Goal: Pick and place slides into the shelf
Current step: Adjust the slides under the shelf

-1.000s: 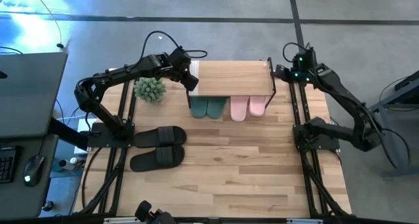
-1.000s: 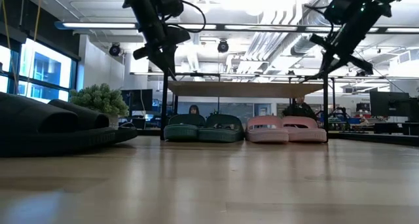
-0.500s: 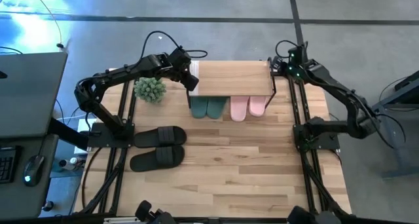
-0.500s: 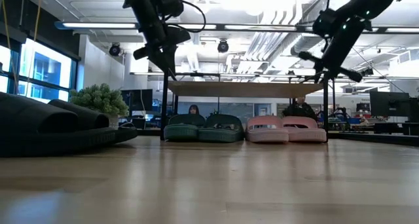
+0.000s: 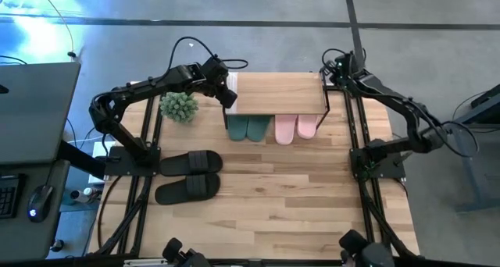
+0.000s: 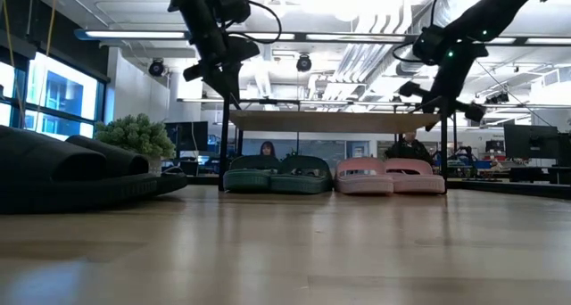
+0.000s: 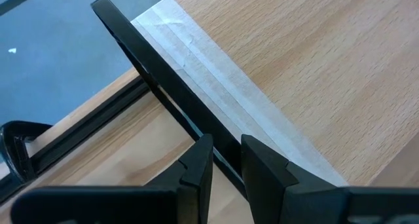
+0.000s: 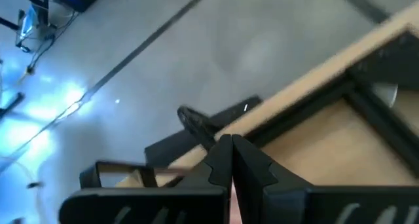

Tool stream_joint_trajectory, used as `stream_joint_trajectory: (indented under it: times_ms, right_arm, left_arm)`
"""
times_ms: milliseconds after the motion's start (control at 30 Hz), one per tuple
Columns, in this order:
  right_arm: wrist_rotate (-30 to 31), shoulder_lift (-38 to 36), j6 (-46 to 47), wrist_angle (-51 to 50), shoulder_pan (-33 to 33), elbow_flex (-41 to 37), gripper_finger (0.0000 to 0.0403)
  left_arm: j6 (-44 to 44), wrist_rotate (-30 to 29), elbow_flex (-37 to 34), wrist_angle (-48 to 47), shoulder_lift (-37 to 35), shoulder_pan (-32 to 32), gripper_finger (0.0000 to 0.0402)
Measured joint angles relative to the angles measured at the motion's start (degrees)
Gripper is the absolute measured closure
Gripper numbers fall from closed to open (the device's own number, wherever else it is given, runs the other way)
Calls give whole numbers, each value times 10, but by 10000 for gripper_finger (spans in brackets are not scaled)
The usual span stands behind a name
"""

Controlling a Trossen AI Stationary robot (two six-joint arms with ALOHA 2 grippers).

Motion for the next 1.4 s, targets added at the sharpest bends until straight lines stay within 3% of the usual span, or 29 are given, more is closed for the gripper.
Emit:
stream_joint_trajectory:
  times_ms: [333, 533, 767, 900, 1033, 1167, 1400]
  right_arm:
    - [70, 9, -73, 28, 13, 27, 403]
    - [133, 10, -206, -24, 34, 107, 403]
    - [266, 97, -385, -297, 50, 314, 403]
    - [354, 186, -377, -501, 47, 422, 403]
    - [327, 274, -302, -683, 14, 498, 403]
    - [235, 312, -278, -682, -4, 508, 403]
    - [147, 360, -270, -684, -34, 462, 403]
  left_arm:
    - [6, 0, 0, 0, 0, 0, 334]
    - [6, 0, 0, 1, 0, 0, 334]
    - [10, 0, 0, 1, 0, 0, 334]
    - [10, 0, 0, 3, 0, 0, 334]
    - [10, 0, 0, 6, 0, 0, 334]
    - [10, -1, 0, 9, 0, 0, 334]
    - [11, -2, 0, 8, 0, 0, 334]
